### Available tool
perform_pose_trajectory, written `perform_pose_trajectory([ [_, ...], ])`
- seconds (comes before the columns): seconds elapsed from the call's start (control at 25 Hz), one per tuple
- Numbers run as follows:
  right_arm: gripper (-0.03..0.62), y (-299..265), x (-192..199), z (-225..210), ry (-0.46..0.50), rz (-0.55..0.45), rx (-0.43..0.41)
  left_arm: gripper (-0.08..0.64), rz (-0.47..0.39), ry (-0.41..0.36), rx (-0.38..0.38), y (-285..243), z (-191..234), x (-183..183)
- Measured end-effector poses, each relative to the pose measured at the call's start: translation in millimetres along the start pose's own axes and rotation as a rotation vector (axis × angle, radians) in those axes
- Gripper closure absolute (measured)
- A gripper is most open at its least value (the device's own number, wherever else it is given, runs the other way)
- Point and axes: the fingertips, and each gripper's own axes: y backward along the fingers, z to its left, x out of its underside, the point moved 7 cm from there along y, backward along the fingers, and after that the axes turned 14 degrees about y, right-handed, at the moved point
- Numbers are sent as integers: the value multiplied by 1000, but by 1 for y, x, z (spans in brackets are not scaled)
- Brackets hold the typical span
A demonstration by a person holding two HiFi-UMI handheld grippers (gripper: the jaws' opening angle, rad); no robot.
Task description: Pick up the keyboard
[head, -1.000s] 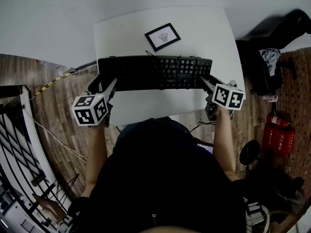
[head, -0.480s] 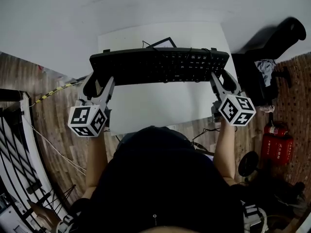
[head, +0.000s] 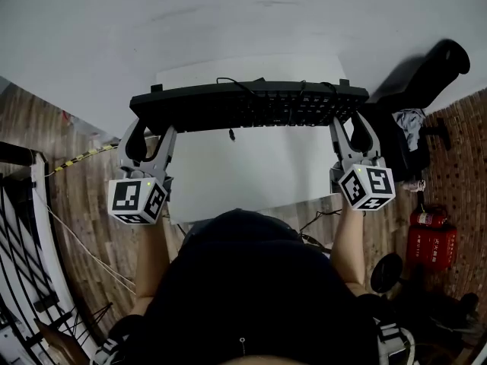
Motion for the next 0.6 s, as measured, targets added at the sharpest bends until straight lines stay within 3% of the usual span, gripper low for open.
perform_pose_trajectory([
  [0.6, 368, -5, 7, -5, 37, -58, -23, 291, -46, -13, -32, 4, -7, 9],
])
